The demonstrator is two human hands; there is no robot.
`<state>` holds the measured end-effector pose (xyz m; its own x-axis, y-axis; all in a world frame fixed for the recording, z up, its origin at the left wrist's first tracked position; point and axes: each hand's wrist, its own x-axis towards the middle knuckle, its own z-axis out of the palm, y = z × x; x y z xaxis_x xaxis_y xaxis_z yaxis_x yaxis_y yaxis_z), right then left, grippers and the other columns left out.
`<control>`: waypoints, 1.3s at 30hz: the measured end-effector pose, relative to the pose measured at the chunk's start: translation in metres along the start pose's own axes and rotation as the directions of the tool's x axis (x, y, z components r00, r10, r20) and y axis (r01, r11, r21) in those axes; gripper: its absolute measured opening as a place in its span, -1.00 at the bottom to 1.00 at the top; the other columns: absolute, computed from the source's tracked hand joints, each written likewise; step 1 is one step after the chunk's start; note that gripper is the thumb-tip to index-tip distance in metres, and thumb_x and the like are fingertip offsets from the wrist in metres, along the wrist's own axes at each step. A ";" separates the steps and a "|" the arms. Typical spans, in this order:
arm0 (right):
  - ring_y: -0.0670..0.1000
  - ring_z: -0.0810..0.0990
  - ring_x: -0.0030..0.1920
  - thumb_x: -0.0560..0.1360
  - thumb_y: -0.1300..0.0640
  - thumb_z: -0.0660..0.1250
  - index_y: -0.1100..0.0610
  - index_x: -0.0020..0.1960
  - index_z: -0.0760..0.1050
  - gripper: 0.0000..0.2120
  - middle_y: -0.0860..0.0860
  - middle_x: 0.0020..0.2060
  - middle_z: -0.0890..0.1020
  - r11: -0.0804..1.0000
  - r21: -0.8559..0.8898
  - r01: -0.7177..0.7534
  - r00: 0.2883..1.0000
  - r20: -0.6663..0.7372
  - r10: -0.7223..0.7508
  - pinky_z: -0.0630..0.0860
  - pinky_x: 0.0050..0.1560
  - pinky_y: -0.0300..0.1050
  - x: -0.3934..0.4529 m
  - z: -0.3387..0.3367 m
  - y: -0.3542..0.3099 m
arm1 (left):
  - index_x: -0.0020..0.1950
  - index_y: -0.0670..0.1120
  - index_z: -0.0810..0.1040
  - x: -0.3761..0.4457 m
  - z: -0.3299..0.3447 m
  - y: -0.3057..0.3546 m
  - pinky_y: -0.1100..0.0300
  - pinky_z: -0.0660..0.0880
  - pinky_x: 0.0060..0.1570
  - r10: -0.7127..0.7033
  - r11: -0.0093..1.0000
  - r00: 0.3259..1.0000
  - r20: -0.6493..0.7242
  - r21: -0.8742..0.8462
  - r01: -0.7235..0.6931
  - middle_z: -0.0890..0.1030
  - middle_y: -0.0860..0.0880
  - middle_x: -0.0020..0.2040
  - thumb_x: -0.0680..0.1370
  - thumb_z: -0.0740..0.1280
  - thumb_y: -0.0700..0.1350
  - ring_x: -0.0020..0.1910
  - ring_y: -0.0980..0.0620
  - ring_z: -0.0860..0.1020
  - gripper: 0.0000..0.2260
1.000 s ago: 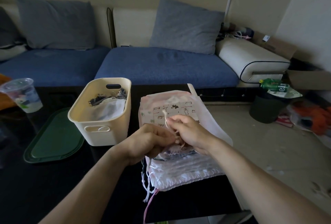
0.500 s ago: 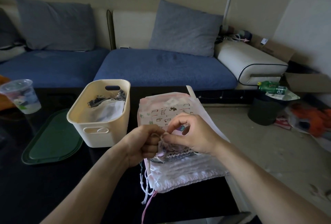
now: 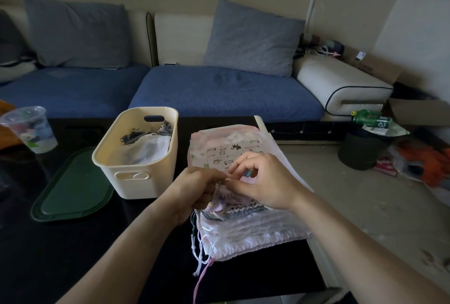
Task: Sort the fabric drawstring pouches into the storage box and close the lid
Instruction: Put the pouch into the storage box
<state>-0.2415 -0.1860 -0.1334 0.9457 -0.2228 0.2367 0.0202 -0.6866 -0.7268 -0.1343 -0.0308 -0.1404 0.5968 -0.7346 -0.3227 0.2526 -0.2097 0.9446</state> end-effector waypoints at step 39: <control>-0.05 0.19 -0.49 0.68 0.10 0.20 0.12 -0.37 0.30 -0.57 0.01 -0.45 0.27 0.573 0.663 -0.482 0.834 0.146 0.532 0.19 -0.48 -0.21 0.008 -0.017 0.004 | -0.14 -0.09 0.64 -0.008 -0.022 0.003 0.18 0.52 -0.25 0.374 0.580 0.913 -0.162 0.809 -0.094 0.66 0.00 -0.24 0.63 0.29 0.02 -0.28 0.11 0.59 -0.74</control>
<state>-0.2397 -0.2021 -0.1239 0.8468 -0.4499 -0.2838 -0.2294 0.1725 -0.9579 -0.1217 -0.0108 -0.1362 0.7631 -0.6444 0.0488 -0.5258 -0.5752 0.6267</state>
